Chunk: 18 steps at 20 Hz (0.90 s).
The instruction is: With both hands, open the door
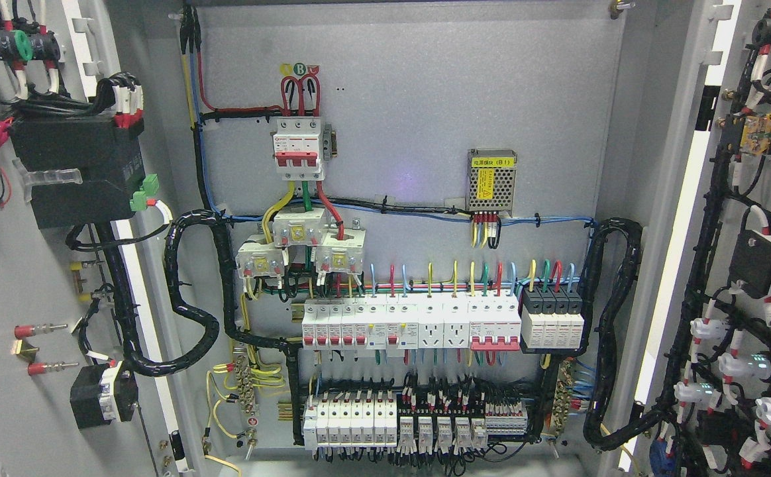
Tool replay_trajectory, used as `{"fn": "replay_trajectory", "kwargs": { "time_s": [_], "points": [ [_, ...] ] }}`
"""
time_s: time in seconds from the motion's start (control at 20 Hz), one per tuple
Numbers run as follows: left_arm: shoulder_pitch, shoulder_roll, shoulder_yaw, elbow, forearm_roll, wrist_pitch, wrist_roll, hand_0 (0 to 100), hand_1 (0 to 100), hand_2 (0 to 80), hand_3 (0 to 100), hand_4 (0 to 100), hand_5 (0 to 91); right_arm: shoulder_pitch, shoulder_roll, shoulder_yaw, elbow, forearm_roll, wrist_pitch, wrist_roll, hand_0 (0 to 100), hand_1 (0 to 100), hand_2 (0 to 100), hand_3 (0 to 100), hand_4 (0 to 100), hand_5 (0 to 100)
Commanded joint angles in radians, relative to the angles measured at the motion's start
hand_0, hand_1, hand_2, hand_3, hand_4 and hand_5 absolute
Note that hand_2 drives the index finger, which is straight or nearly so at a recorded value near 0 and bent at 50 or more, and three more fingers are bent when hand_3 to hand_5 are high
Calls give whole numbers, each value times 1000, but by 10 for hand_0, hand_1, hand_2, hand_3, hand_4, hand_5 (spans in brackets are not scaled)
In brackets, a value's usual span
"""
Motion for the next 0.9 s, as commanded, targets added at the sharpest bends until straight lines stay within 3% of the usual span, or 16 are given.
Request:
{"fn": "replay_trajectory", "kwargs": {
  "time_s": [0.0,0.2,0.55,0.85],
  "points": [
    [-32,-1,-1,-9,0,-2,-1,0,0,0,0,42,0,82,-44,-55,-108,3,-12,-3,0,0,0,0,0,0],
    [-32,-1,-2,-30,-2,-3,0,0,0,0,0,42,0,154,-57,-70,-157,27,-32,-3,0,0,0,0,0,0],
    [-31,-1,-13,-92,-16,-2,5,0,0,0,0,42,0,249,-134,-106,-235,46,-88,-3,0,0,0,0,0,0],
    [61,10,-65,-309,-74,0,3,0,0,0,0,42,0,321,-149,-173,-271,43,-99,-18,0,0,0,0,0,0]
  ]
}}
